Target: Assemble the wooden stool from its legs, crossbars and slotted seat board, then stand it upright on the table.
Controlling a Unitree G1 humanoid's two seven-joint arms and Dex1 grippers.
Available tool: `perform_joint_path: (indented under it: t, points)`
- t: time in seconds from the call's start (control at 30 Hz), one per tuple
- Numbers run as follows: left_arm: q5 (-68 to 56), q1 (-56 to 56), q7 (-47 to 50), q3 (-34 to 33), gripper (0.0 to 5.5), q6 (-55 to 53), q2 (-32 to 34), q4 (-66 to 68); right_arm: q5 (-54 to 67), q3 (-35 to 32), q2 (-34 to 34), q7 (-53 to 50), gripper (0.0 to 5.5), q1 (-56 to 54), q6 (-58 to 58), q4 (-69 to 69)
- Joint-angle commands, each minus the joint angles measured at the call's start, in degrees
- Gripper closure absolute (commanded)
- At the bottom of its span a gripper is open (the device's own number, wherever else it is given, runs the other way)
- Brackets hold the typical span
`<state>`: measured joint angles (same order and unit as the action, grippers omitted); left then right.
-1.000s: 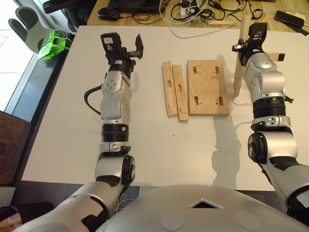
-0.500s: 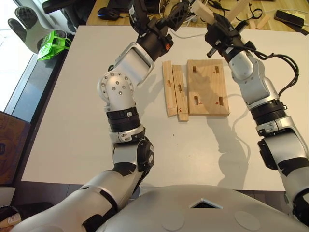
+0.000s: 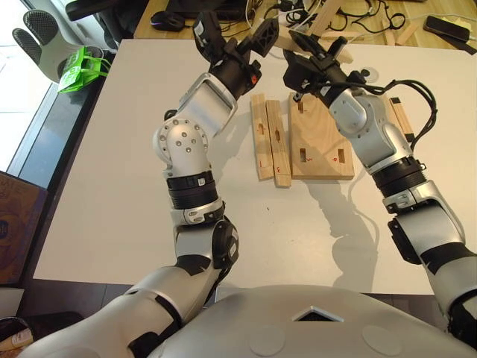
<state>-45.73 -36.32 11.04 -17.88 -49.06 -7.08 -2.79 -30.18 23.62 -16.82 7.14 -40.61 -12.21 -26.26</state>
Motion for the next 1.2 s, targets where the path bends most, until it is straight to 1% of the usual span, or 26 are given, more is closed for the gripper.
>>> perform_joint_path:
  t: [0.03, 0.17, 0.23, 0.4, 0.63, 0.73, 0.83, 0.87, 0.97, 1.03, 1.2]
  points:
    - [-0.8, 0.2, 0.7, 0.9, 2.12, -0.3, -1.7, -1.0, -1.0, 0.3, -0.6, 0.7, 4.48, 0.3, -0.9, 0.6]
    - [-1.7, 0.7, 1.1, 1.4, 2.80, -0.9, -2.1, -1.5, -1.7, 0.4, -0.6, 0.6, 4.48, 0.1, -1.6, 0.4]
    - [-2.6, 0.8, 1.5, 1.6, 3.02, -1.4, -2.3, -1.6, -2.2, 0.6, -0.7, 0.5, 4.48, 0.1, -2.2, 0.2]
    - [-4.0, 0.9, 3.1, 1.4, 3.75, -2.1, -2.5, -1.5, -3.2, 0.6, -0.8, 0.0, 4.48, 0.4, -3.0, 0.7]
    - [-7.8, 0.3, 7.0, -0.9, 4.01, -2.0, -2.6, 0.2, -5.1, 0.7, -1.0, -1.3, 4.48, 0.3, -4.0, 0.6]
    - [-14.1, -0.6, 10.6, -3.1, 4.08, -2.5, -4.7, 0.9, -6.2, 1.1, -1.2, -2.1, 4.48, 0.2, -5.2, 0.3]
    - [-17.6, -1.2, 13.4, -2.7, 4.20, -2.0, -4.6, 0.6, -6.6, 1.3, -1.3, -2.4, 4.48, 0.5, -5.6, -0.2]
    - [-18.3, -1.5, 14.1, -2.5, 4.21, -1.6, -4.4, 0.6, -6.6, 1.3, -1.2, -2.4, 4.08, 0.5, -5.7, -0.4]
    - [-18.6, -2.3, 15.3, -1.8, 4.31, 0.6, -3.3, 0.1, -6.4, 1.4, -1.5, -2.1, 3.66, 0.9, -5.8, -0.9]
    - [-18.5, -2.8, 15.3, -1.5, 4.48, 1.8, -2.5, -0.1, -6.1, 1.8, -2.3, -0.4, 3.22, 1.7, -6.3, -0.7]
    - [-16.4, -3.3, 14.1, -0.5, 4.48, 3.4, 0.3, -0.1, -2.6, 2.5, -6.5, 7.4, 2.59, 6.7, -9.8, 3.0]
